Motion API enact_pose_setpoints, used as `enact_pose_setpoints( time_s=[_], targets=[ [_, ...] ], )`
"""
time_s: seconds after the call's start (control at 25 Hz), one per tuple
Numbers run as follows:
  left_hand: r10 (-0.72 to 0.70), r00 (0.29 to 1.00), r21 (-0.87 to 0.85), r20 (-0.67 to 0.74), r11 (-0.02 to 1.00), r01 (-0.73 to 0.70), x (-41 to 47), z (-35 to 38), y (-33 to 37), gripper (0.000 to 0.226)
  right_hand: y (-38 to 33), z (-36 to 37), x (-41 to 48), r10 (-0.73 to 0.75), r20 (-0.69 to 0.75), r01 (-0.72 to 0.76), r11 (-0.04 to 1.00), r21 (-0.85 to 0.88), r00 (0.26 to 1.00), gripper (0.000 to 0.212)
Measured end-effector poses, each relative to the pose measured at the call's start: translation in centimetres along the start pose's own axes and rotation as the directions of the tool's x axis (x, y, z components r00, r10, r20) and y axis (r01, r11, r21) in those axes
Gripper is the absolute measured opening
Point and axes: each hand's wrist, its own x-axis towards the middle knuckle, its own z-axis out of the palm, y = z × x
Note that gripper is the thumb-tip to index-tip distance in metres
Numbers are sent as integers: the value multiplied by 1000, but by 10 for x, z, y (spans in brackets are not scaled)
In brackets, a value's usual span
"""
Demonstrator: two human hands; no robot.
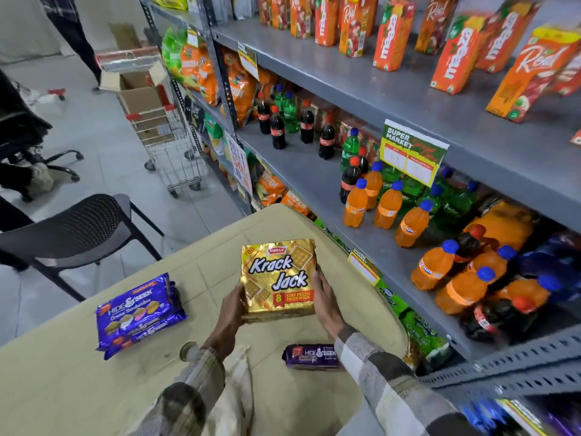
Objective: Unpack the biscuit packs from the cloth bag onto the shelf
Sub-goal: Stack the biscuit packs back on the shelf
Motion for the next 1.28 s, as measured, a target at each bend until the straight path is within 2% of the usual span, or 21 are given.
enact_pose_setpoints(
  time_s=[0.16, 0.36, 0.48, 0.52, 0.6, 0.72, 0.8, 0.96, 1.04, 1.12, 1.28],
  targets=[
    [142, 987, -53, 74, 989, -138, -42, -34, 26, 48, -42, 15, -55, -106, -23, 107, 992, 68, 994, 50],
    [291, 941, -205, 173, 945, -255, -113, -63, 71, 45, -94, 19, -145, -211, -96, 219, 972, 80, 973, 49],
    [398, 865, -254, 305, 910, -329, -160, -69, 104, 43, -116, 5, -203, -283, -176, 303, 948, 99, 943, 33],
    [428, 832, -293, 353, 895, -336, -178, -66, 114, 41, -123, -1, -225, -304, -218, 330, 939, 98, 928, 33],
    [489, 756, -357, 434, 864, -354, -213, -57, 129, 36, -128, -19, -262, -353, -295, 399, 910, 111, 888, 52],
    [552, 632, -443, 544, 829, -342, -263, -34, 139, 33, -128, -52, -318, -421, -422, 486, 872, 56, 803, 65],
    [560, 582, -473, 590, 823, -313, -290, -19, 137, 33, -130, -66, -358, -446, -494, 526, 850, 29, 746, 67],
    [556, 478, -485, 680, 830, -276, -349, 24, 124, 31, -117, -108, -434, -405, -626, 550, 834, 46, 666, 44],
    [556, 413, -494, 721, 831, -255, -380, 48, 118, 34, -108, -132, -469, -392, -683, 571, 820, 46, 617, 40],
    [550, 362, -495, 752, 835, -240, -410, 70, 112, 42, -102, -152, -498, -377, -722, 583, 811, 44, 580, 40],
    [529, 251, -484, 811, 847, -221, -478, 125, 92, 39, -79, -214, -549, -352, -795, 578, 816, -3, 493, 52]
  ],
)
